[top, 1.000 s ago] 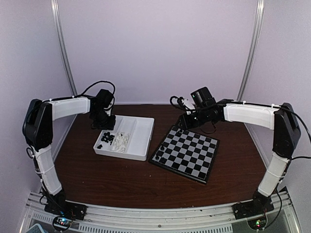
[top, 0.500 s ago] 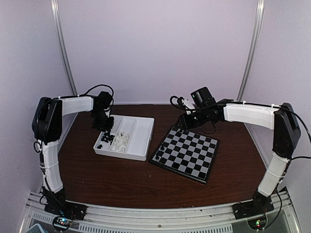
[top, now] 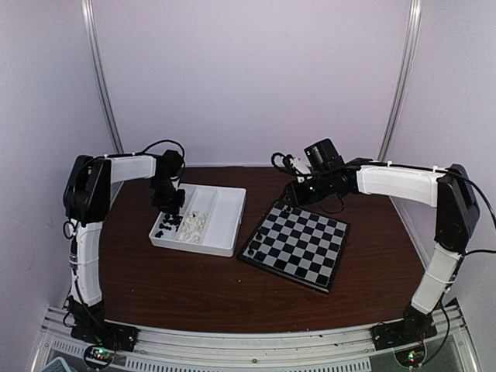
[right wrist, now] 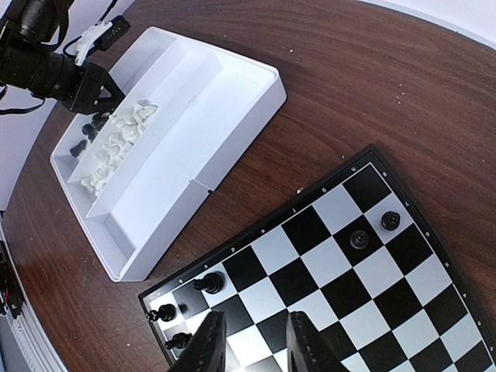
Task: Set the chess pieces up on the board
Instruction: Pick up the chess piece from the storage box.
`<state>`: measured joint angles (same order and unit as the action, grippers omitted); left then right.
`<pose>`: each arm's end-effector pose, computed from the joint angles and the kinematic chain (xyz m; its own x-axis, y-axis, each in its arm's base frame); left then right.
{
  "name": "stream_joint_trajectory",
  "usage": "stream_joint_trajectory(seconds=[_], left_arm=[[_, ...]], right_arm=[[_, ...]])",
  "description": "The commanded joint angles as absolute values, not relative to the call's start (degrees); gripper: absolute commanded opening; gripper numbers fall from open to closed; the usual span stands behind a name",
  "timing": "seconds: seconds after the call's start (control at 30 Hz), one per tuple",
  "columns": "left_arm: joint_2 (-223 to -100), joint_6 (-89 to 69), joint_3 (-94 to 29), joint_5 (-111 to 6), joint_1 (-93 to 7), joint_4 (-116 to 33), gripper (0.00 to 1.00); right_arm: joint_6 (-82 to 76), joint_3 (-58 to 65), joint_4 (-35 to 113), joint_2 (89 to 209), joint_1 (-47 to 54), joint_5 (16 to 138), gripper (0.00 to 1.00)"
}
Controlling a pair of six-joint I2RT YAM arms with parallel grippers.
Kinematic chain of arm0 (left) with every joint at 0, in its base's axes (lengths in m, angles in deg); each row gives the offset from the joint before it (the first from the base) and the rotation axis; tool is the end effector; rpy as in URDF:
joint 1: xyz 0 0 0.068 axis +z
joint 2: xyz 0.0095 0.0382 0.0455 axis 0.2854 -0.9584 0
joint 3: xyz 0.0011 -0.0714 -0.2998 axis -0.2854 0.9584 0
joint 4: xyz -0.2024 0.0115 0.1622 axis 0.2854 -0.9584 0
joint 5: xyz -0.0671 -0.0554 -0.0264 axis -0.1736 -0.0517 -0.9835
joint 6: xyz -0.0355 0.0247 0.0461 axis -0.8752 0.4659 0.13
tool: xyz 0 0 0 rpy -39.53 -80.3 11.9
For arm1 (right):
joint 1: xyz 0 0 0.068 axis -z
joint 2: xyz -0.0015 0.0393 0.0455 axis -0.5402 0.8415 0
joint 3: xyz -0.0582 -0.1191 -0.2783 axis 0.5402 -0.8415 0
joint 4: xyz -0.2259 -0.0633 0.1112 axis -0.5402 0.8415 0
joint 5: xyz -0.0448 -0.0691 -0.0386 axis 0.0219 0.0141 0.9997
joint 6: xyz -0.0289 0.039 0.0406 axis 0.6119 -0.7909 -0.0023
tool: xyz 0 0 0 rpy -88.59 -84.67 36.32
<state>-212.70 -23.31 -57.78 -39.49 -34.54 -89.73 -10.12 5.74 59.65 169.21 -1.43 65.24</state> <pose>0.4495 -0.1416 0.1710 -0.9559 -0.1232 -0.2667 -0.1181 0.9924 -0.0350 0.3312 0.2442 0.2812 -0.7396 -0.2269 -0.6336 -0.5653 0.7204 0.4019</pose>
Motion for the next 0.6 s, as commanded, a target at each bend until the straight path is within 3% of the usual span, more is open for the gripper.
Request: stream_joint_trajectory(seconds=[0.0,0.2,0.57], left_arm=[[-214.0,-24.3,-60.1,-39.9,-34.3,-92.5,0.21],[-212.8,-24.4,-60.6,-42.2,-34.3,-92.5,0.12],[-198.6,-26.9,-51.8,-46.5,-34.4,-84.6,0.13]], right_arm=[[-10.7,6.1,58.4,167.3,-1.7,64.4,0.29],[-10.5,5.9,58.6,166.8,-1.7,64.2,0.3],[-11.6,5.9,56.6,167.4,-1.7,61.8,0.29]])
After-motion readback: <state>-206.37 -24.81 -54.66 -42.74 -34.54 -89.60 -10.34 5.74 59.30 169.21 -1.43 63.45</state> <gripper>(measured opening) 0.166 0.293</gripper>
